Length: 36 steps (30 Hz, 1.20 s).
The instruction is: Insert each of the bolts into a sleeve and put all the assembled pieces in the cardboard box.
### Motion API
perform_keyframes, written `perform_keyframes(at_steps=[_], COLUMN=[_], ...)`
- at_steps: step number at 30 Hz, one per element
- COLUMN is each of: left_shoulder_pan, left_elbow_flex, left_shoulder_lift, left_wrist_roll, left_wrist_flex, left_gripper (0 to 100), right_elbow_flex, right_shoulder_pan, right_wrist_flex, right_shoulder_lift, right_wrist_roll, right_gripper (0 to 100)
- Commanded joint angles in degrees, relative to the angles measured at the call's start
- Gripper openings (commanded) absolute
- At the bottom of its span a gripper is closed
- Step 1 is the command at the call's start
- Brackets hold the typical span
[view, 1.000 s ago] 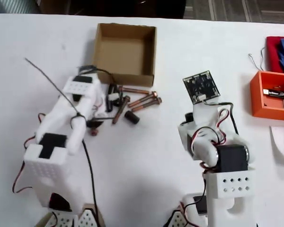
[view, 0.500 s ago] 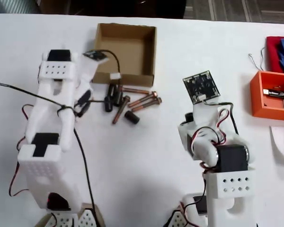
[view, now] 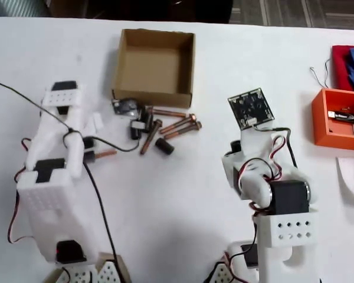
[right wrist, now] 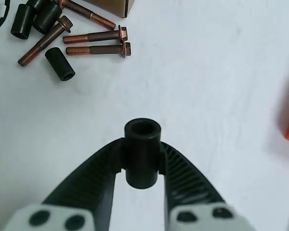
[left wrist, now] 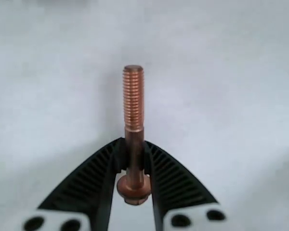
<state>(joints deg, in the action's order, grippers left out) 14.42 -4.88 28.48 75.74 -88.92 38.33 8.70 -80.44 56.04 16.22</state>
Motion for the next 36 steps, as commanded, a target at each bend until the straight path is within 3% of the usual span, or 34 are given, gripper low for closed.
perform_keyframes(at_steps=[1, 12, 18, 27, 29, 36], left_shoulder_pan=[1.76, -0.70, -0.09, -0.53, -0.88, -1.14], left_elbow_flex=[-4.70, -15.87, -20.53, -31.52, -31.60, -32.31], left_shoulder_lift=[0.97, 8.00, 8.09, 7.91, 7.91, 8.44], left_wrist_roll=[7.38, 9.85, 4.22, 2.37, -8.88, -74.29], left_wrist_flex=[2.55, 2.46, -0.09, -13.54, -13.27, -13.10], left_gripper=[3, 5, 10, 10, 10, 10], right_elbow_flex=[-0.44, -0.44, -0.44, -0.44, -0.44, -0.44], right_shoulder_pan=[-0.57, -0.48, -0.48, -0.75, -0.75, -0.48], right_wrist_flex=[1.01, 1.01, 1.19, 1.19, 1.27, 1.54], right_shoulder_lift=[1.01, 1.01, 1.01, 1.01, 1.01, 1.01], right_wrist_roll=[0.26, 0.26, 0.26, 0.09, 0.09, -0.09], right_gripper=[2.0, 2.0, 2.0, 2.0, 2.0, 2.0])
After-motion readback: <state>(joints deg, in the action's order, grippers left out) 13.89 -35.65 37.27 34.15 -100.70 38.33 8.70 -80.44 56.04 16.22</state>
